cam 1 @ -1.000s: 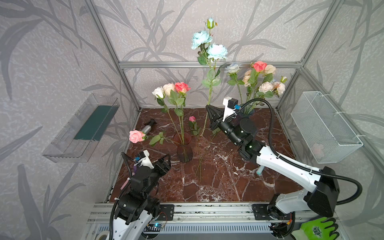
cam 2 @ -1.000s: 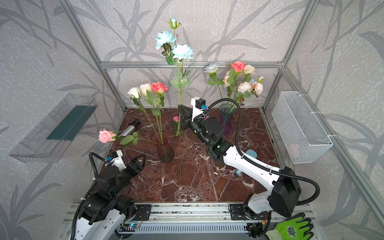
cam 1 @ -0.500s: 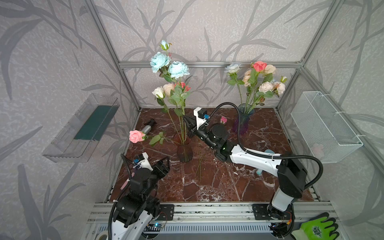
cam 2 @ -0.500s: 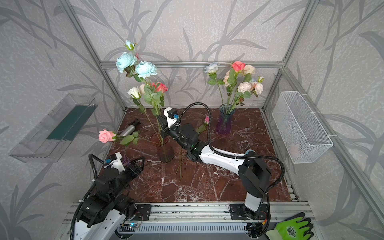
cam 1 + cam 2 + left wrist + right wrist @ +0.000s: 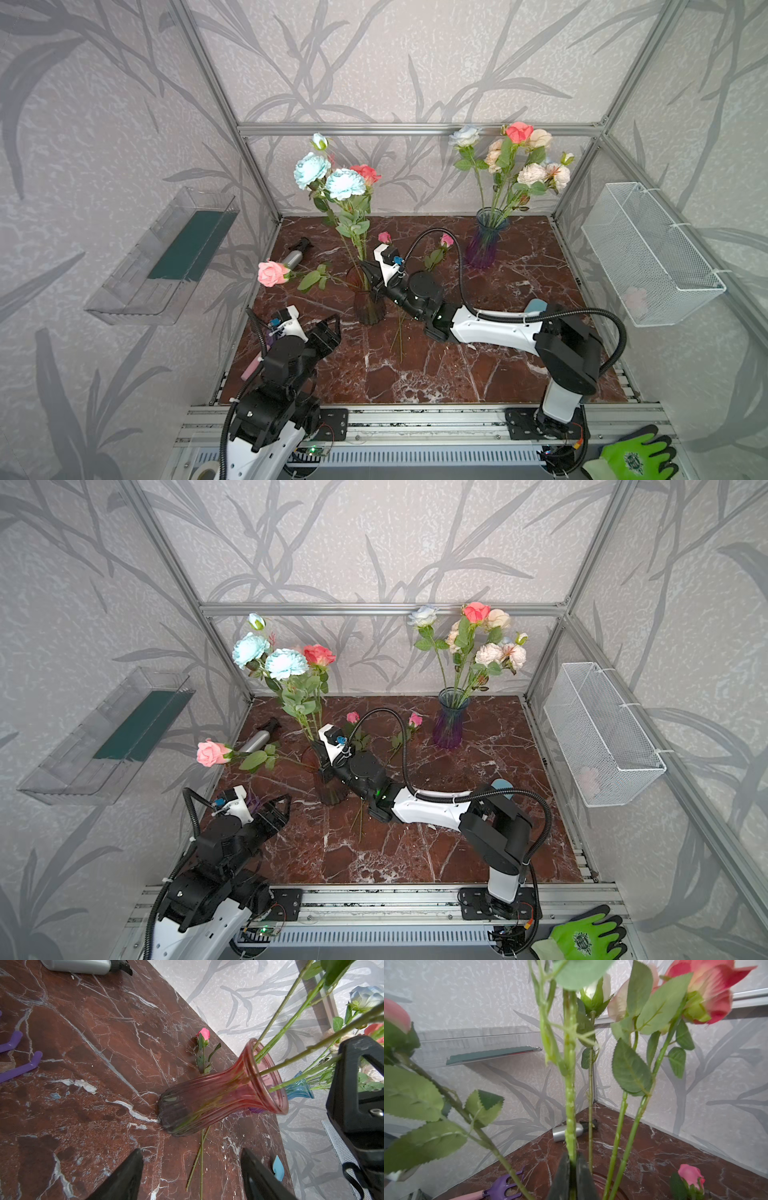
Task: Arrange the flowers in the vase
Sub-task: 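Carry the pale blue rose over the red vase and lower its stem in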
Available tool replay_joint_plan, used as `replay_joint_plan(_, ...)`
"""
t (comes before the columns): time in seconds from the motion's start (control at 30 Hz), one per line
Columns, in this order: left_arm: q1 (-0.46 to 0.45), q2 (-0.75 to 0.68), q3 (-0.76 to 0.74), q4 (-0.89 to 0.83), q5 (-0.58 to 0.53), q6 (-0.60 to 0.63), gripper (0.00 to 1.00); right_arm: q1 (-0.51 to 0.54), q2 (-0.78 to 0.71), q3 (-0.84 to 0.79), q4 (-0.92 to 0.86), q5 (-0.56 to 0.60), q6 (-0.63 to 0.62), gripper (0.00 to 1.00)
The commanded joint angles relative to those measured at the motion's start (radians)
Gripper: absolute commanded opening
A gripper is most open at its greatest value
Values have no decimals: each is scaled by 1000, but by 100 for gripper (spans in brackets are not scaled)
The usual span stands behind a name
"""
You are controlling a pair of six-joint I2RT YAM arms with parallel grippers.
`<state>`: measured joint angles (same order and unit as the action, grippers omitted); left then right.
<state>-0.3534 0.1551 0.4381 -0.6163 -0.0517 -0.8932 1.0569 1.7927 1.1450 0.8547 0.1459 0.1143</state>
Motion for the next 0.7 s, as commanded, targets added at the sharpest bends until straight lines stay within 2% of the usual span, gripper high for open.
replay_joint_plan(0.0, -2, 9, -4, 22, -4, -3, 75, 18, -11, 11, -25, 17, 0, 17)
replay_joint_plan(0.23, -2, 10, -16, 29, 5, -4, 75, 25, -27, 21, -78, 31, -9, 27)
replay_joint_plan(0.67, -2, 41, -25, 71, 15, -9, 75, 25, -130, -16, -147, 64, -19, 30)
